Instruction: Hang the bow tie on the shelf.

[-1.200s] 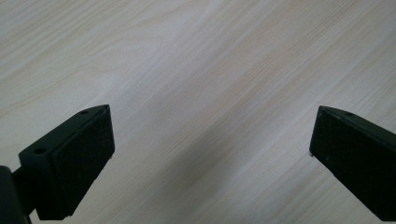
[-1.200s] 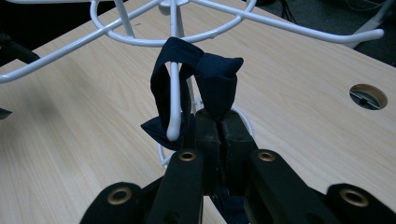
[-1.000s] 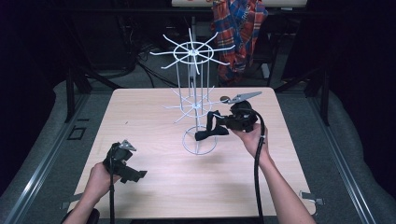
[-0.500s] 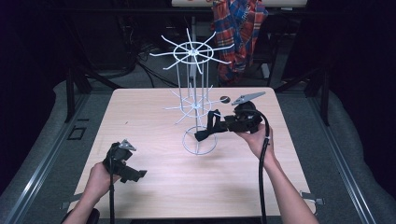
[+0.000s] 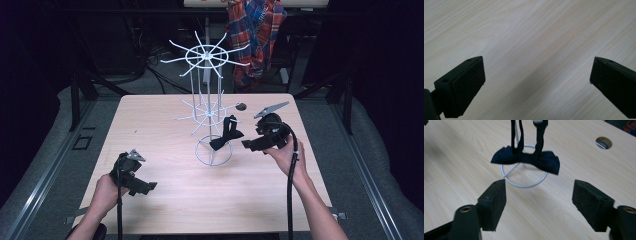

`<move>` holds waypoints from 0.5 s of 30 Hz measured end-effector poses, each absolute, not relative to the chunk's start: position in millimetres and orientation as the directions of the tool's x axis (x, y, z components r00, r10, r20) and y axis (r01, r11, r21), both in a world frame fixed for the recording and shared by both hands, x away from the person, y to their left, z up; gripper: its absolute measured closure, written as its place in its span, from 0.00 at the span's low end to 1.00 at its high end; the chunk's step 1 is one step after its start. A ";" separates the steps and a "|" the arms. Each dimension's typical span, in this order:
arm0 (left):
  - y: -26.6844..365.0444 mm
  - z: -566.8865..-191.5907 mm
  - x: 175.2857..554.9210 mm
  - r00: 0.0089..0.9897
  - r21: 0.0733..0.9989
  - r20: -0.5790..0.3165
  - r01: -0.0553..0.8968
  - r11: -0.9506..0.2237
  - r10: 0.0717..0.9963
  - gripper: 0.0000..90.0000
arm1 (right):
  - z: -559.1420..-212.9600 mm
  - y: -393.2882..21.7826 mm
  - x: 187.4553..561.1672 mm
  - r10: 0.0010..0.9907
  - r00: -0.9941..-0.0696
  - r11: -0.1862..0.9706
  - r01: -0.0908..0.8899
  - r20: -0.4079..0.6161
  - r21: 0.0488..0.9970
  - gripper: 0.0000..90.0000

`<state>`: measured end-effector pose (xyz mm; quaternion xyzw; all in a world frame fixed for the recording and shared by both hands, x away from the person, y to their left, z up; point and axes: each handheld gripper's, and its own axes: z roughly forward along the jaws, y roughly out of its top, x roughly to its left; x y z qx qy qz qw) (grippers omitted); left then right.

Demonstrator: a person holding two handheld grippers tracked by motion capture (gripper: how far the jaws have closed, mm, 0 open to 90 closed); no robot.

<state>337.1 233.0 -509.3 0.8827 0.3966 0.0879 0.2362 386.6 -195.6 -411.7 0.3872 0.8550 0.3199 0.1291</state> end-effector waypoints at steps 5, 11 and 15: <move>232.4 -509.6 337.1 0.668 0.488 -0.029 0.659 -0.573 0.744 0.00 | -416.6 -207.4 377.3 0.754 -0.657 0.505 0.600 0.021 0.621 0.19; 232.8 -509.4 337.2 0.670 0.487 -0.034 0.659 -0.573 0.742 0.00 | -422.8 -220.9 367.6 0.769 -0.639 0.502 0.620 0.015 0.603 0.16; 233.0 -509.2 337.0 0.669 0.486 -0.033 0.659 -0.573 0.742 0.00 | -428.4 -229.0 362.5 0.780 -0.626 0.497 0.634 0.016 0.592 0.15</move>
